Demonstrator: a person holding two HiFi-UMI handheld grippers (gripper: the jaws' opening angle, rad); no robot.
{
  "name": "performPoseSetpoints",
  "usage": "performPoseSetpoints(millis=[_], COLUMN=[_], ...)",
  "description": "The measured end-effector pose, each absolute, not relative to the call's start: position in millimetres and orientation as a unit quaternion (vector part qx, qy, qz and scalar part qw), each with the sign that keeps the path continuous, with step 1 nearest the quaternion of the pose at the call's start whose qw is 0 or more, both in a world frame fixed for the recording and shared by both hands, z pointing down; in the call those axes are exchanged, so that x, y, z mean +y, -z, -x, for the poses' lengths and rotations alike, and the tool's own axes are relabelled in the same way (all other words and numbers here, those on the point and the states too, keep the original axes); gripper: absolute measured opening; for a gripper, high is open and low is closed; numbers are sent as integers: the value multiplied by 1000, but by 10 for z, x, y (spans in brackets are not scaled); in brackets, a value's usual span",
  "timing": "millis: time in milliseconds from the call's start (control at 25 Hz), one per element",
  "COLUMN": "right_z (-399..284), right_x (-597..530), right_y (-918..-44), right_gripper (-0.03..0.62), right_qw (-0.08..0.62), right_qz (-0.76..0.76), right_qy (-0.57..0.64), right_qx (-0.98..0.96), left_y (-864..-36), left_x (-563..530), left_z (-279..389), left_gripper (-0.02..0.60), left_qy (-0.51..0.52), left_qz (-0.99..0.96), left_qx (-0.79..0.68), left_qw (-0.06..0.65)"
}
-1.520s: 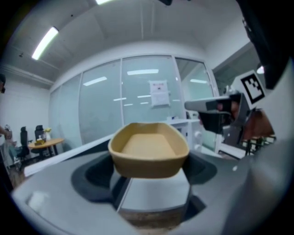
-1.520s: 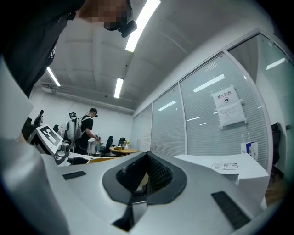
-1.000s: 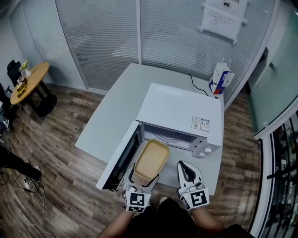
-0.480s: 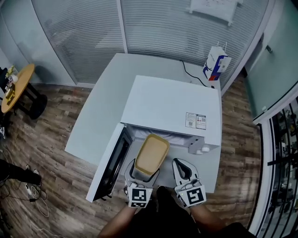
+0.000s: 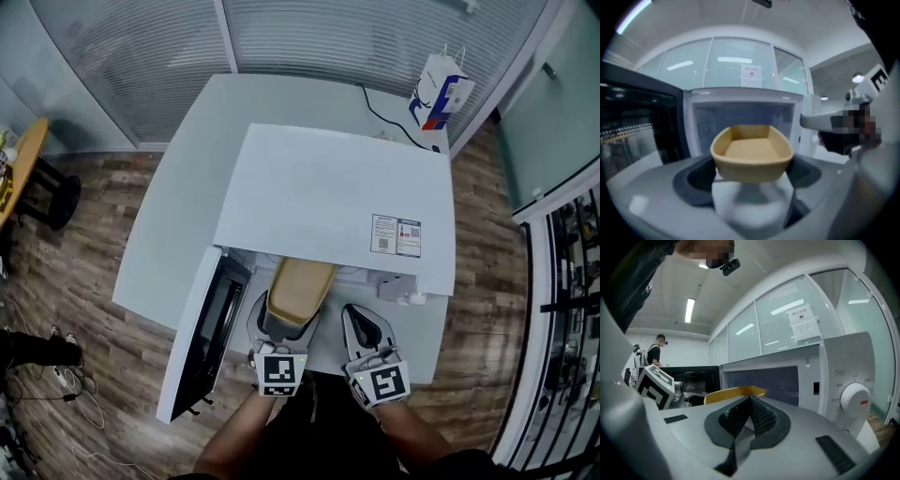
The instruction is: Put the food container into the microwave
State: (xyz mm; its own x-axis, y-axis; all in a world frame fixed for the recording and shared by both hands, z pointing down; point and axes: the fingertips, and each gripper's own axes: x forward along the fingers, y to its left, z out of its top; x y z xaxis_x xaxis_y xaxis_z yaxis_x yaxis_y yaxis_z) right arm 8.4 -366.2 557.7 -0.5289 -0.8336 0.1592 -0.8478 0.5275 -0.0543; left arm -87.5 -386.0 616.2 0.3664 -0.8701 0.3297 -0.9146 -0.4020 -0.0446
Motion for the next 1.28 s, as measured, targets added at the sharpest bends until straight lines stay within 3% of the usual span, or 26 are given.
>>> performPoseSetpoints(millis=[1120, 1280], right_z=[-285, -299], right_x=[-4079, -4091], right_y=[-6134, -6103], right_gripper=[6, 6], right_qw=[78, 73], right_qz=[-481, -484], right_qy=[-113, -111], right_qx=[-866, -865], left_y=[-6678, -6715], left_x=[-4935, -4953], left_z=[701, 710], left_gripper=[476, 507], left_qy=[-182, -182], left_qz=[-787, -784], left_qx=[-579, -582], left_qw=[110, 120])
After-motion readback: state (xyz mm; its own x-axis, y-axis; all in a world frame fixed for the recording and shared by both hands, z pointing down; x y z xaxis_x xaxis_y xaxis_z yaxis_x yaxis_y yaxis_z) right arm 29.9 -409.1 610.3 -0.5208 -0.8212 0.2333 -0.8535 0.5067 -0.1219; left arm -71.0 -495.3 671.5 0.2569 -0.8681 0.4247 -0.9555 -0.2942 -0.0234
